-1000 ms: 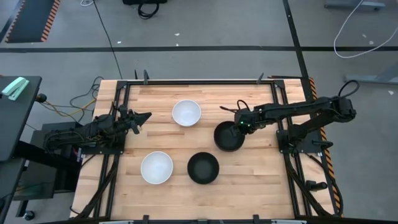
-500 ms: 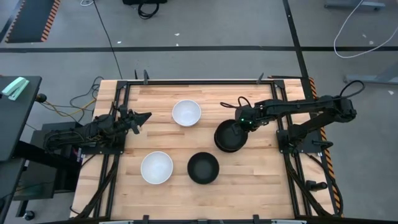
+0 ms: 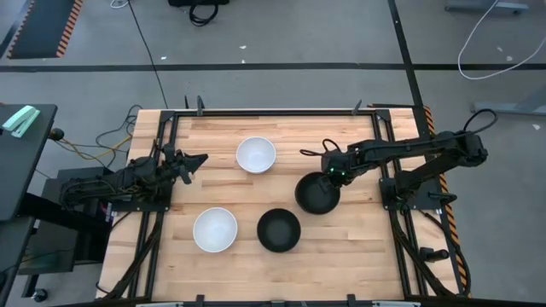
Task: Nest bowls inside each other
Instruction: Stack the top black bowl on top of the right black bowl
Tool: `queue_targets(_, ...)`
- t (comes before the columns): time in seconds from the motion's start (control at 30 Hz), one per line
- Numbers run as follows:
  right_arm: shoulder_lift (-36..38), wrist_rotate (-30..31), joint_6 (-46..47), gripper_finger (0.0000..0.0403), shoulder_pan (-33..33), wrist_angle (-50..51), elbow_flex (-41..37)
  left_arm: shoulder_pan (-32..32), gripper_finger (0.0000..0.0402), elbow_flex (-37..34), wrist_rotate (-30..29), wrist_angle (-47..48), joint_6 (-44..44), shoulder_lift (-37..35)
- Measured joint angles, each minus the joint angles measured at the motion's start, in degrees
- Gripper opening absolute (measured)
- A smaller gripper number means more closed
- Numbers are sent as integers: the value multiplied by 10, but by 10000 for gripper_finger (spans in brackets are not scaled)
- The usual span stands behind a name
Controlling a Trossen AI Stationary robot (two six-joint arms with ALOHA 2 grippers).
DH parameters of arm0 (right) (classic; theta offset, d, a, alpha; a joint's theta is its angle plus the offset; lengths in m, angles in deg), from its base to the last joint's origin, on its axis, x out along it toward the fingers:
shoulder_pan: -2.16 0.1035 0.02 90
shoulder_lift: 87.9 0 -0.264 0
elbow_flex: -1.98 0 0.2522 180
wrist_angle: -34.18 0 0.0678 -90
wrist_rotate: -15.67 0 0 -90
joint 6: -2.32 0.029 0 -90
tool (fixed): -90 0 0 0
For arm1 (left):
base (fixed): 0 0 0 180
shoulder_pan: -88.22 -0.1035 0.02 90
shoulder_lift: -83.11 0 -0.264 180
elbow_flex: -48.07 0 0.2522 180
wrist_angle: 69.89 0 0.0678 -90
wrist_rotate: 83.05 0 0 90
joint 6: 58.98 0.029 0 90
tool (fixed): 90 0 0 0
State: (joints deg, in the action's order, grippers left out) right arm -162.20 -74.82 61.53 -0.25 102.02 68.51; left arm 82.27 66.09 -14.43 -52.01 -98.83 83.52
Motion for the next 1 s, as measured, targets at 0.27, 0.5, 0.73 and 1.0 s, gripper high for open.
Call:
queue_targets(0.27,0,11,-8,100,-1,-2,0,0,34,0,0,1,7,0)
queue_targets(0.5,0,15,-3,124,-15,0,0,0,30,0,0,9,7,0)
queue_targets(0.73,0,2,-3,134,-44,0,0,0,26,0,11,9,1,0)
queue_targets(1.0,4,-20,-9,135,-43,2,7,0,36,0,11,9,-1,0)
